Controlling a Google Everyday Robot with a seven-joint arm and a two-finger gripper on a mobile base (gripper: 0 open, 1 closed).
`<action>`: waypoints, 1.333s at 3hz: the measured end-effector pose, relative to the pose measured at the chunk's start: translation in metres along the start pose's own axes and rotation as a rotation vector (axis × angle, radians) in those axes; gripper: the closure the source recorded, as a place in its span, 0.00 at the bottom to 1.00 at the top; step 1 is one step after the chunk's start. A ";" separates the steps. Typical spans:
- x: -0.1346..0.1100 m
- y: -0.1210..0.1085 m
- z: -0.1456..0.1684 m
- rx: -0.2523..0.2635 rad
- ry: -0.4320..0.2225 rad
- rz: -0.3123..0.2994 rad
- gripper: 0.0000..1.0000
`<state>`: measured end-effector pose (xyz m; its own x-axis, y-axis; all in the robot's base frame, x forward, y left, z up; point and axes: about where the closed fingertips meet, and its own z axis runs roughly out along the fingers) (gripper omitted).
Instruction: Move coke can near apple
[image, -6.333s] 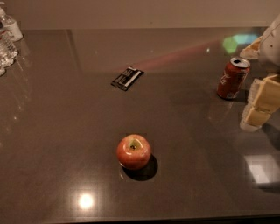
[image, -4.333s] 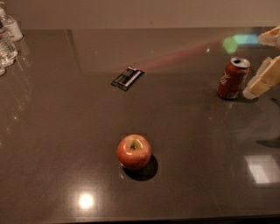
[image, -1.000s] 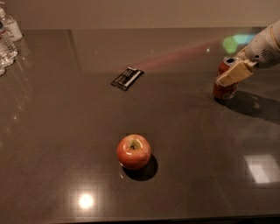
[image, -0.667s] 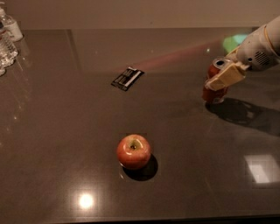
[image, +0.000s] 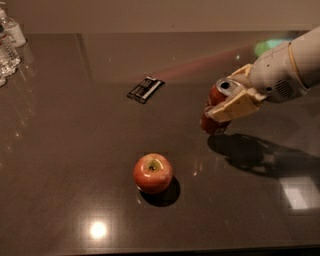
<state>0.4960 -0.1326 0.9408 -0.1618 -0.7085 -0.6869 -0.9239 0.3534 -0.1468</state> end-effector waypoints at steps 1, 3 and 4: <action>-0.008 0.037 0.010 -0.055 -0.041 -0.014 1.00; 0.004 0.076 0.021 -0.145 -0.002 0.012 1.00; 0.005 0.089 0.021 -0.184 0.002 0.014 1.00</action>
Offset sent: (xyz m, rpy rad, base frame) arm -0.0744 0.0403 -0.0412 0.0569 0.1277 0.0965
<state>0.4200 -0.0913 0.9095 -0.1760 -0.7056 -0.6864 -0.9692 0.2461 -0.0046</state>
